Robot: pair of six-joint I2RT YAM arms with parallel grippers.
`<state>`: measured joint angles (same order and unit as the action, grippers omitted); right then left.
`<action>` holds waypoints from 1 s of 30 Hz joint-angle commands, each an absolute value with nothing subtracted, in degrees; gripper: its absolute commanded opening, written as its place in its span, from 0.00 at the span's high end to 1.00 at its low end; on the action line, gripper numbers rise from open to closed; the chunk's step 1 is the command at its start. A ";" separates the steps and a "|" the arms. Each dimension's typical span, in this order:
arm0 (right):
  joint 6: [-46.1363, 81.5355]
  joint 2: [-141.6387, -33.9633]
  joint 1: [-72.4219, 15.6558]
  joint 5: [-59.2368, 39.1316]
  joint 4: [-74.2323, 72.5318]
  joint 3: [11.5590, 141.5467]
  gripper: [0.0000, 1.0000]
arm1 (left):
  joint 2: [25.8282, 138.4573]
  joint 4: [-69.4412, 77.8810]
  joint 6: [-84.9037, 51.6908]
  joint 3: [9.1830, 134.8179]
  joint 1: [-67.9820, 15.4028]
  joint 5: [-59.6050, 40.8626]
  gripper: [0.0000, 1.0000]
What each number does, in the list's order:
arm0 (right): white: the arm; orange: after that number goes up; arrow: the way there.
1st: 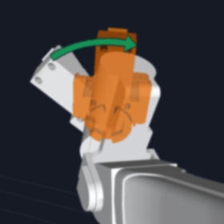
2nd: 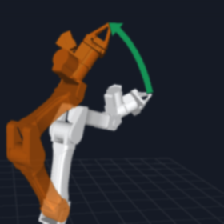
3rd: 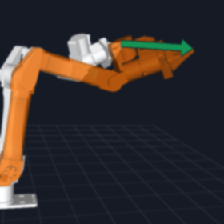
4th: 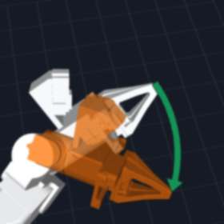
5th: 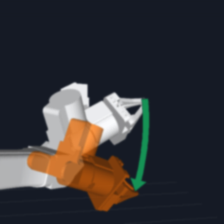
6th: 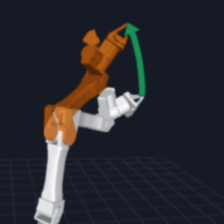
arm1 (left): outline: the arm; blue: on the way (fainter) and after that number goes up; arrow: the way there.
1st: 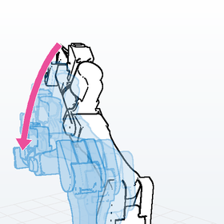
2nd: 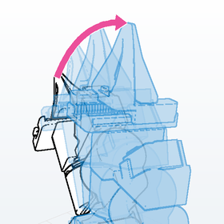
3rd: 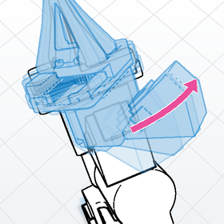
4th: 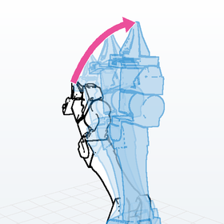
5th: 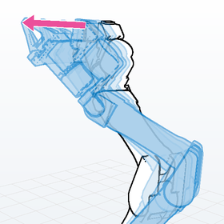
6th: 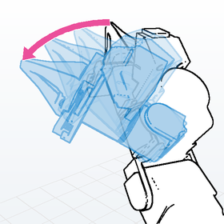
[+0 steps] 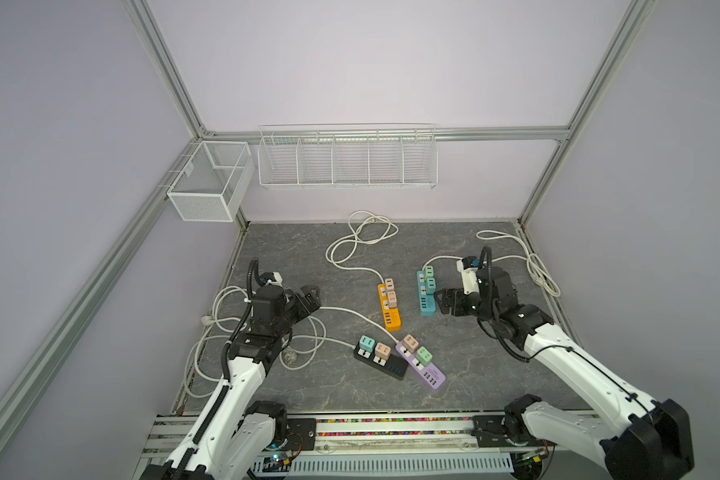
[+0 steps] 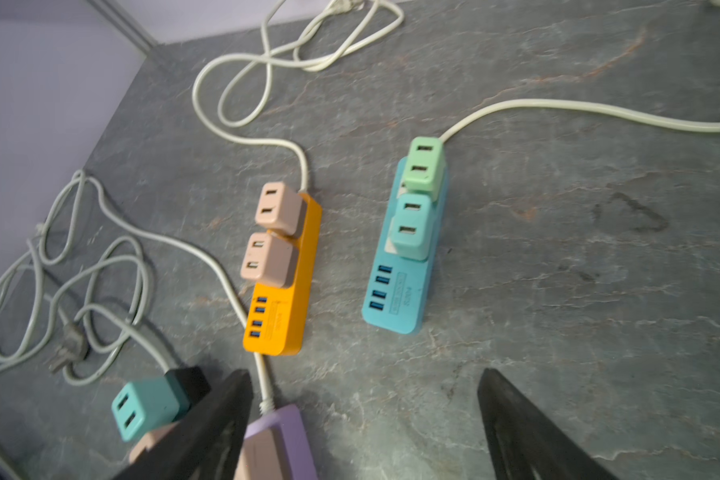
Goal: Pull the plug off the socket
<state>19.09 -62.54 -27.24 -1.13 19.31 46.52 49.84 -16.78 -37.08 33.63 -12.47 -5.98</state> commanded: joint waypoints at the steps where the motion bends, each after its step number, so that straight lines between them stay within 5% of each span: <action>1: 16.22 -63.35 -31.40 -0.45 24.54 48.53 0.12 | 48.49 -22.80 -38.30 35.16 -14.94 -7.34 0.04; 19: 14.92 -66.87 -48.45 2.53 34.28 53.48 0.12 | 46.06 -33.16 -49.50 30.54 -42.89 -0.01 0.34; 30: 16.48 -69.51 -52.30 4.02 30.87 52.76 0.12 | 48.47 -26.31 -58.88 23.38 -47.80 2.28 0.46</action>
<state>16.08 -68.53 -51.51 2.98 32.40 52.62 47.51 -29.78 -55.05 24.71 -47.55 0.34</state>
